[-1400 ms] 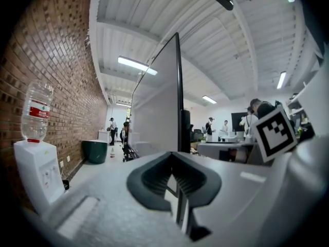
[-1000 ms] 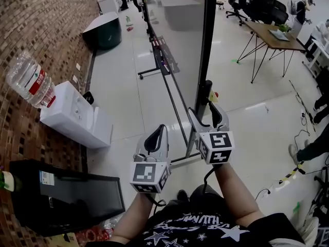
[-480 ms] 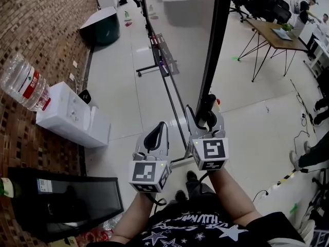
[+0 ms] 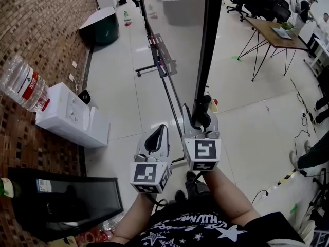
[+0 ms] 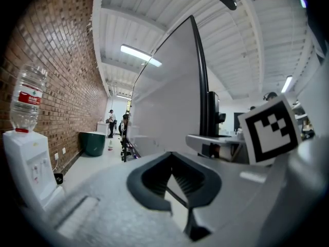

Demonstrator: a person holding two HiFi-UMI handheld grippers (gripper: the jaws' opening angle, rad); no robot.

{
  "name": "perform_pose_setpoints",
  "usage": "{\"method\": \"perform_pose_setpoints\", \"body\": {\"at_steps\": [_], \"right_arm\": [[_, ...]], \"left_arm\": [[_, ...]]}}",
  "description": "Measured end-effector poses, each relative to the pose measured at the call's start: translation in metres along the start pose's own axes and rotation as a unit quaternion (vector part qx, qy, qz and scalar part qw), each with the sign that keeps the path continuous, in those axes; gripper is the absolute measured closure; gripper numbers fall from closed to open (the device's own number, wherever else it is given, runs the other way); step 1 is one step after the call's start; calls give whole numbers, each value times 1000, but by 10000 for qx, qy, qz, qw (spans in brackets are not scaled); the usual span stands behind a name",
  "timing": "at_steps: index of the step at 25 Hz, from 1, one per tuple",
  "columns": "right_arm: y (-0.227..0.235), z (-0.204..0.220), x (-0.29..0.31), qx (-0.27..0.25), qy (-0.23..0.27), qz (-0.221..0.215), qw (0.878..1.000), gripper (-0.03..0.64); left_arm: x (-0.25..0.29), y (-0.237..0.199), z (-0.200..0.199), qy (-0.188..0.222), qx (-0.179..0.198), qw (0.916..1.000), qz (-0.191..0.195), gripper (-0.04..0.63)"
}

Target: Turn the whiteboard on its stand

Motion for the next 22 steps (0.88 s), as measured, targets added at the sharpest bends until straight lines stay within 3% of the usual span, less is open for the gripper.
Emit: {"method": "perform_pose_setpoints", "body": {"at_steps": [11, 16, 22], "right_arm": [[9, 6, -22, -157, -22, 134, 9998, 477], [3, -4, -35, 82, 79, 157, 9998, 477], [9, 0, -61, -188, 69, 154, 9997, 477]], "left_arm": [[-21, 0, 10, -25, 63, 10000, -47, 590], [-35, 3, 16, -30, 195, 9998, 32, 590], [-50, 28, 21, -101, 81, 9998, 181, 590]]}}
Point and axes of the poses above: the fingertips, and each gripper's own axes: x forward along the fingers, y to its right, z out of its underside, the point moved 1 cm from there along -x, backward along the fingers, and after that the axes turned 4 degrees about y, right-handed, at the moved point
